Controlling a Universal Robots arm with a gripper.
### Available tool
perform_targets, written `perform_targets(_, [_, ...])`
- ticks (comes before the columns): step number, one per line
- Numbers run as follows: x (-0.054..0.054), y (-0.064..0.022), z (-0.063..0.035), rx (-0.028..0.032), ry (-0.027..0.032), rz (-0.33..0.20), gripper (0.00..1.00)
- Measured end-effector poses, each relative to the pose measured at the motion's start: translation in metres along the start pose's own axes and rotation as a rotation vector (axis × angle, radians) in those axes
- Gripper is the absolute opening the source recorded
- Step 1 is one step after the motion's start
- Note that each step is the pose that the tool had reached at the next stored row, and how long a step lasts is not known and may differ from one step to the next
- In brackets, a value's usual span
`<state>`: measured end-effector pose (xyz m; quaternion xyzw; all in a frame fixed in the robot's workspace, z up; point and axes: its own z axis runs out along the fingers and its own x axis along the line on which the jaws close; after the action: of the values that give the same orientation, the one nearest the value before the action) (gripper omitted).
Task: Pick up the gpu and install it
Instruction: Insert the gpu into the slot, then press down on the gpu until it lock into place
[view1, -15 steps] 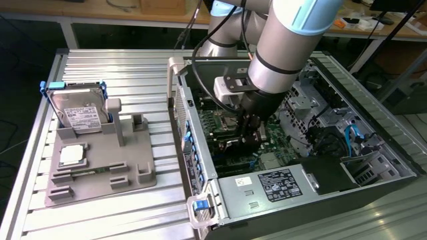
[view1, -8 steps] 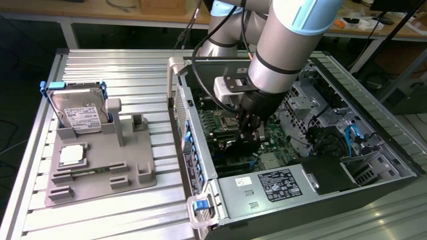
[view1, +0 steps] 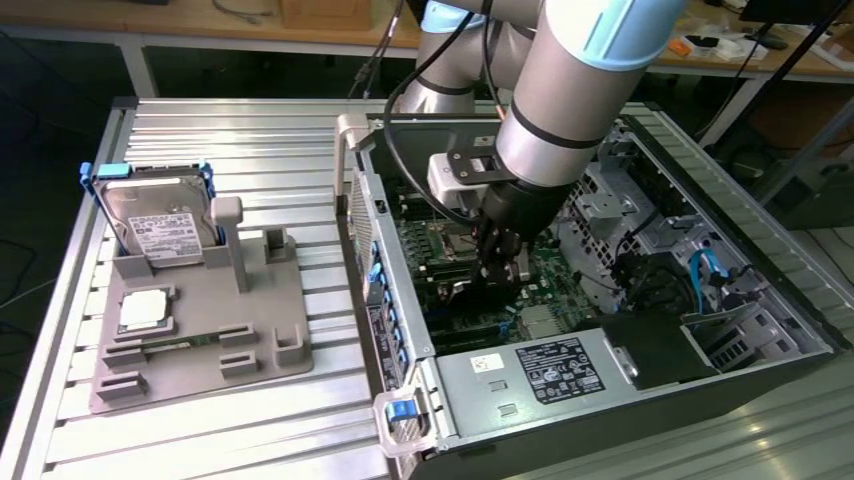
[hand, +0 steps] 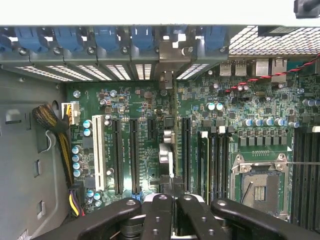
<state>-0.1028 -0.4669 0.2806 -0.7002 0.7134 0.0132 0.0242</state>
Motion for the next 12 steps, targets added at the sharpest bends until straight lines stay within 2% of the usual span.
perform_targets(7, [0.000,0.0018,-0.0001,0.0001,0.0000,0.000,0.11])
perform_targets(8, [0.000,0.0095,-0.0002,0.0051,-0.0002,0.000,0.11])
perform_targets(12, [0.000,0.0234,-0.0004,0.0160,-0.0004,-0.001,0.11])
